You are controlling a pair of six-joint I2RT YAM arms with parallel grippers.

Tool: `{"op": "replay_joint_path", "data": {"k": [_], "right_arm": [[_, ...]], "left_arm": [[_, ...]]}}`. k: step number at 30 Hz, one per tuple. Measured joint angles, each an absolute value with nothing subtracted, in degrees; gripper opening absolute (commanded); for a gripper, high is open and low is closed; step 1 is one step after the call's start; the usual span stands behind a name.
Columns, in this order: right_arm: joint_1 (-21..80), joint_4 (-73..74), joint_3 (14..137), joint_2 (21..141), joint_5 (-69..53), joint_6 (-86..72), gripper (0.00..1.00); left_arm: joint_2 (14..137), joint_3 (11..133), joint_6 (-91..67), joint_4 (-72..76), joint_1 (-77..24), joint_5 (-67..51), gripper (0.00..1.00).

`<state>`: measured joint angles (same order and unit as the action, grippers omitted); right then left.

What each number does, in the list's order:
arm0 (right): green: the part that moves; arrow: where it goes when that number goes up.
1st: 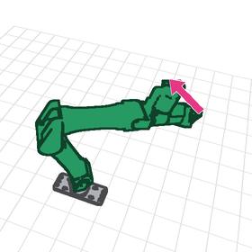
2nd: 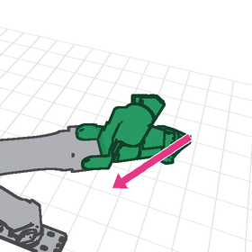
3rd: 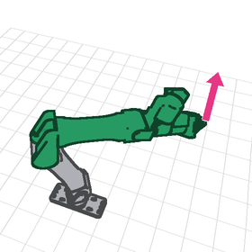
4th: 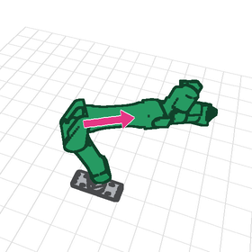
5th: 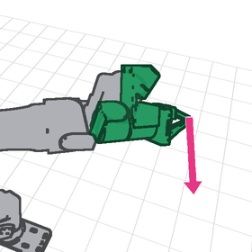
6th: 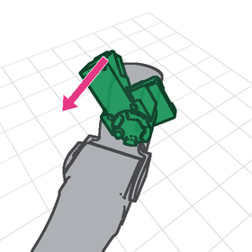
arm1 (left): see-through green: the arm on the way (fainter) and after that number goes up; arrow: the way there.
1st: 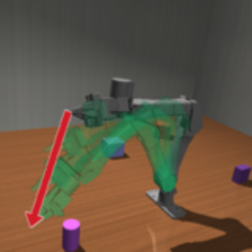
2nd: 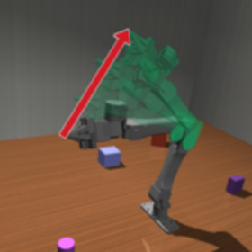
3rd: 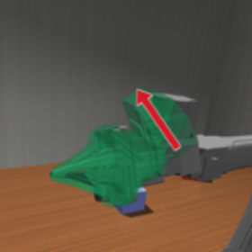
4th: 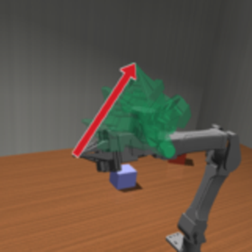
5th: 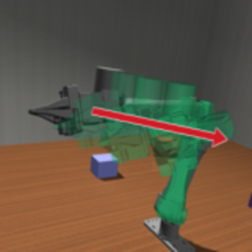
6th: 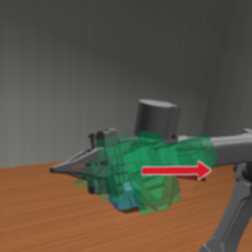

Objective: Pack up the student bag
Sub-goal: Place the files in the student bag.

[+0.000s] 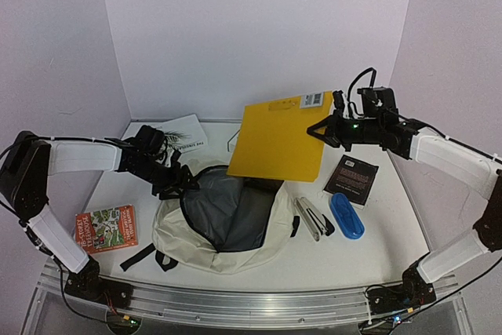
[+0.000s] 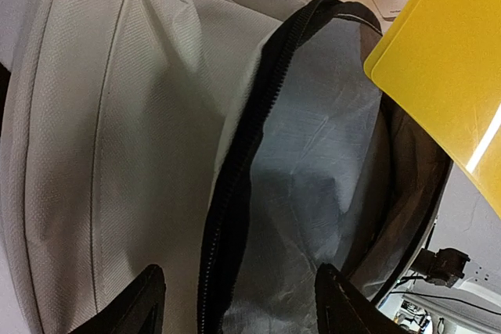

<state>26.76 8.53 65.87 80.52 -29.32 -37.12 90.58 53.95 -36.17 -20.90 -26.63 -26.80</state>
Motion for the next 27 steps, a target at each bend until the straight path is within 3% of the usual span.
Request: {"op": "replay_joint_path", "data": {"k": [2, 5, 8, 19, 27], "right_arm": [[26.76, 9.9, 66.4, 80.16, -29.11, -36.41, 0.0], [26.76, 13.11, 67.59, 79.39, -28.11, -35.21, 0.0], [26.76, 16.87, 68.94, 78.09, -26.8, -34.14, 0.0], [26.66, 26.0, 69.72, 69.04, -27.58, -37.27, 0.0], [26.68, 26.8, 61.93, 67.47, -34.53, -41.19, 0.0]], "left_arm": [[90.92, 54.11, -36.49, -20.37, -26.7, -26.98, 0.5], [91.06, 54.06, -37.77, -18.15, -26.68, -28.5, 0.2], [91.07, 54.0, -39.07, -15.5, -26.69, -29.88, 0.01], [82.86, 54.15, -38.8, -11.17, -26.81, -32.42, 0.0], [74.81, 55.28, -37.71, -5.7, -26.96, -33.62, 0.0]]}}
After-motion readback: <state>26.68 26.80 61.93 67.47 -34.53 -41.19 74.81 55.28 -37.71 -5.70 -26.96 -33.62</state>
